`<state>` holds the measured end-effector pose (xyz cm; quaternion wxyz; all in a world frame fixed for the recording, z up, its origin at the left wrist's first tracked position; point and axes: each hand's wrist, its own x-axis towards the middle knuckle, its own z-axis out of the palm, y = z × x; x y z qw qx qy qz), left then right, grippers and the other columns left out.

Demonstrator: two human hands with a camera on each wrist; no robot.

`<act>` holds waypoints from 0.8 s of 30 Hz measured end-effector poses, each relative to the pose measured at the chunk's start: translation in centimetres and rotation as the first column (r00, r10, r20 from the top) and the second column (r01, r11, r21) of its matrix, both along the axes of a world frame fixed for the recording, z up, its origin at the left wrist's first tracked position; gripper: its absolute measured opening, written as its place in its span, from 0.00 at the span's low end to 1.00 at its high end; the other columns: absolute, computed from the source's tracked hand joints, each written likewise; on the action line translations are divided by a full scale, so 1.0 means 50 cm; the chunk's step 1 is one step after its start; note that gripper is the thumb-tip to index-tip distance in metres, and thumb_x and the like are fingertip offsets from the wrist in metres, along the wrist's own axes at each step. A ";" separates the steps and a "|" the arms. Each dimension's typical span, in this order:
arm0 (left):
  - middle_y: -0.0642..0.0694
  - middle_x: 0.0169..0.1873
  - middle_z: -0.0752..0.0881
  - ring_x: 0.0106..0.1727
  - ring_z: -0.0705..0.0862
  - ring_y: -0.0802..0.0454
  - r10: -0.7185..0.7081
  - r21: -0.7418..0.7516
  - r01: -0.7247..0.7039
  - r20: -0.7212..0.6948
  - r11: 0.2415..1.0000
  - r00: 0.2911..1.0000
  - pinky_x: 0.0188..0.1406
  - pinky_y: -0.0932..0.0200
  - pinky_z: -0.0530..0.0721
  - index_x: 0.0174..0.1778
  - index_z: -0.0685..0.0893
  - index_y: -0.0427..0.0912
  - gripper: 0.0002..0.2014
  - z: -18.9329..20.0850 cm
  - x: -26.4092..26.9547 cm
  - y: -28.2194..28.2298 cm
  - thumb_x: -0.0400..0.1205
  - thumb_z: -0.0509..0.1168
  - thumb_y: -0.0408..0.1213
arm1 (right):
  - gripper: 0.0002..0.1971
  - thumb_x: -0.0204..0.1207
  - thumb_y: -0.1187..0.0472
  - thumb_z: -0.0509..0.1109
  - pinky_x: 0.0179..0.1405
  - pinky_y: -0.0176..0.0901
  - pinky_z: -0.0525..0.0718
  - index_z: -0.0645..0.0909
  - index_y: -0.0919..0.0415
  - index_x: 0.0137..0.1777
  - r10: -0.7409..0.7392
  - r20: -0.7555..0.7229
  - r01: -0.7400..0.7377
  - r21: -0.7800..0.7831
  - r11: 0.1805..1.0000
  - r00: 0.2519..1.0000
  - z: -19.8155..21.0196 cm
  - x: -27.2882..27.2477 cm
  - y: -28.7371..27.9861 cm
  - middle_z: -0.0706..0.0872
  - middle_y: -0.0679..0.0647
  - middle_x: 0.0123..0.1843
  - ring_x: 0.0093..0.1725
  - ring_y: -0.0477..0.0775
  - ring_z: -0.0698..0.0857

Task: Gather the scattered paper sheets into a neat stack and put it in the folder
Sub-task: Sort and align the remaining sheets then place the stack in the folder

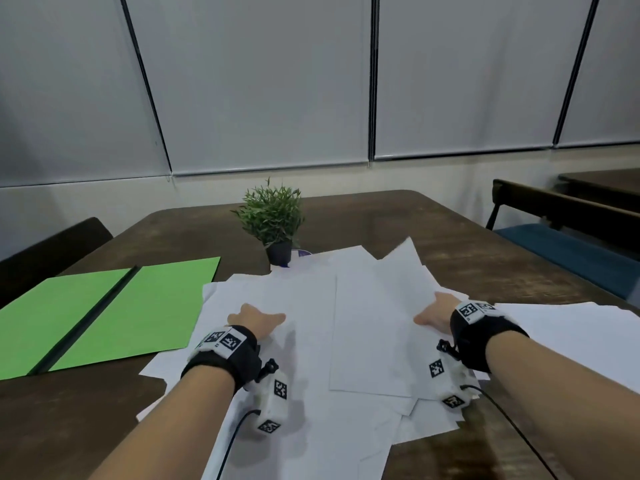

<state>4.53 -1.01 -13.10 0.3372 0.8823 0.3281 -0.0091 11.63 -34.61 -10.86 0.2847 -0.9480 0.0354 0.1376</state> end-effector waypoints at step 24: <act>0.40 0.64 0.82 0.66 0.79 0.39 -0.076 0.249 0.076 -0.010 0.966 0.997 0.65 0.52 0.78 0.64 0.79 0.36 0.26 -0.022 0.011 -0.018 0.74 0.73 0.47 | 0.29 0.66 0.48 0.80 0.63 0.46 0.78 0.81 0.58 0.66 -0.011 -0.095 0.004 -0.072 0.997 0.995 -0.048 0.028 -0.001 0.84 0.54 0.61 0.60 0.59 0.82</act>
